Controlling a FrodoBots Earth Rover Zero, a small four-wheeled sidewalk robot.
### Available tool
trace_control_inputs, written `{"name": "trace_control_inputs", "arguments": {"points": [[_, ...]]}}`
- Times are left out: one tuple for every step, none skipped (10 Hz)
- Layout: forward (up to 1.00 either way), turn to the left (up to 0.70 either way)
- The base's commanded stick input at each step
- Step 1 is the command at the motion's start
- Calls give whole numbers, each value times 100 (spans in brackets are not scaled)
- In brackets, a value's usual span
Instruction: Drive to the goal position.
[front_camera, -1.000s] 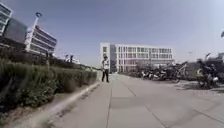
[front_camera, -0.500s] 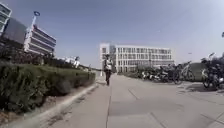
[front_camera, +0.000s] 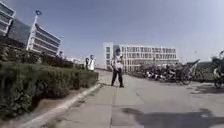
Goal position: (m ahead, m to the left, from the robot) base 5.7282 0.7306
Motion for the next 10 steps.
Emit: {"name": "trace_control_inputs", "arguments": {"points": [[0,0],[0,0],[0,0],[0,0],[0,0],[0,0],[31,0],[50,0],[50,0],[50,0]]}}
